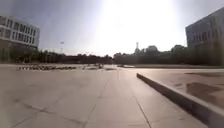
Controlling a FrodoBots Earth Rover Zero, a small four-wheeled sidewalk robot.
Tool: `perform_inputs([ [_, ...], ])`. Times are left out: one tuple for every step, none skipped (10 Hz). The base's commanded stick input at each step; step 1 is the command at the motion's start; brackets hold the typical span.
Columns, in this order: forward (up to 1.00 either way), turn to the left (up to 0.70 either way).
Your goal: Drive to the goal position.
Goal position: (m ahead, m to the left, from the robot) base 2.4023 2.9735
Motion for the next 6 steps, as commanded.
perform_inputs([
  [0.70, 0.00],
  [0.70, 0.00],
  [0.70, 0.00],
  [0.70, 0.00],
  [0.70, 0.00],
  [0.70, 0.00],
])
